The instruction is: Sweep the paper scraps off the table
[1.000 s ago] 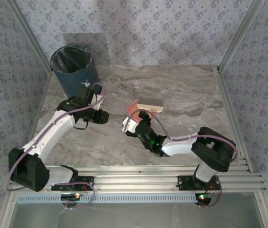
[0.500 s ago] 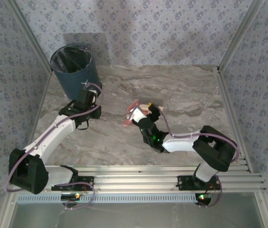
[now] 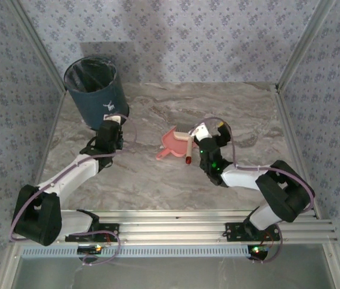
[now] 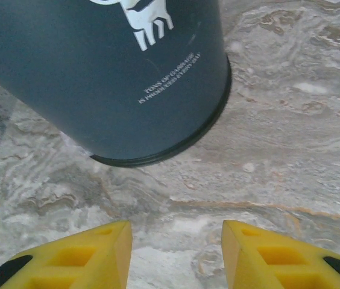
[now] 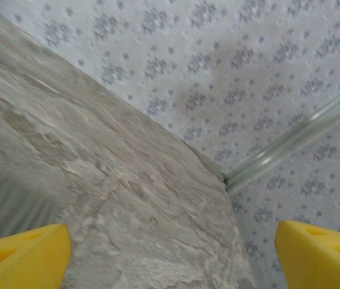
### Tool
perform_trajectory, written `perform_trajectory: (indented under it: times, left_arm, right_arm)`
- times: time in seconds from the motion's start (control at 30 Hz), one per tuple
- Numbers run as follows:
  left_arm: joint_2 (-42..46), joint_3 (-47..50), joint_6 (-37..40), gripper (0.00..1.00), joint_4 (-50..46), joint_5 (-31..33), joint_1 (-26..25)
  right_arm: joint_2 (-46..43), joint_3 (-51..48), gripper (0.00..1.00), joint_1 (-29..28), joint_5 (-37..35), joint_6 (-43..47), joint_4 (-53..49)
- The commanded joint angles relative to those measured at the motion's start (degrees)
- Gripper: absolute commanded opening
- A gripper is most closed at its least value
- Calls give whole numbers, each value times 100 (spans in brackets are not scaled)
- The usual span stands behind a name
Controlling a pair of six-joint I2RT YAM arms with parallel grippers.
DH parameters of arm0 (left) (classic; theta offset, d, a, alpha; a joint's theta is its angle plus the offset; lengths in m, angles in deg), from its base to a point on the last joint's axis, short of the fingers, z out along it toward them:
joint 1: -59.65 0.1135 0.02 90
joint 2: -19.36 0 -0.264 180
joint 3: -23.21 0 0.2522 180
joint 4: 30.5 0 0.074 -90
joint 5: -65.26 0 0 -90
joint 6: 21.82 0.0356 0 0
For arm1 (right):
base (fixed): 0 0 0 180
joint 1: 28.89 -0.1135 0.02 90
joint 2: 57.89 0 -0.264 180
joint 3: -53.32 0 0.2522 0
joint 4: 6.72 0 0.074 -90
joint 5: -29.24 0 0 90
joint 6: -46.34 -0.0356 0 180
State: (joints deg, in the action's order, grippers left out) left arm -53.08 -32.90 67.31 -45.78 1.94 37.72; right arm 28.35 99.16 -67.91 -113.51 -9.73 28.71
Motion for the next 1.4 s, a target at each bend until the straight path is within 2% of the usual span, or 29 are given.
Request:
perform_trajectory:
  times: [0.0,0.37,0.5,0.6,0.73,0.8,1.0,1.07,1.23,1.37]
  left_arm:
    - [98,201,482,44,766,304,128]
    - [441,1081,505,44,1633,-121,913]
    - [400,1329,194,44,1922,-217,1296]
    - [409,1512,-55,45,2096,-553,1688]
    - [429,1705,-372,50,2380,-1206,2184]
    - [350,1788,-572,57,2580,-1562,2378]
    - [-21,1956,-461,68,3246,-2489,2527]
    - [-106,1982,-475,78,3412,-2695,2534]
    - [-267,2398,-333,82,4540,-3053,2570]
    - [-333,2413,-284,83,4671,-3167,2623]
  right_arm:
    - [-201,-189,89,370,130,-31,275]
    - [-442,-929,90,1487,580,-668,83]
    - [-631,-912,90,1831,740,-1366,-587]
    - [-884,-871,90,2112,1088,-2048,-1207]
    - [-1238,-1004,90,2557,1676,-2683,-1468]
    - [-1373,-1125,90,2801,1997,-2883,-1453]
    - [-1609,-1368,91,3450,2889,-3463,-1360]
    - [-1611,-1484,91,3621,3143,-3522,-1131]
    - [-1460,-1709,91,3926,3696,-3478,-475]
    - [-1332,-1755,92,4067,4067,-3455,-201]
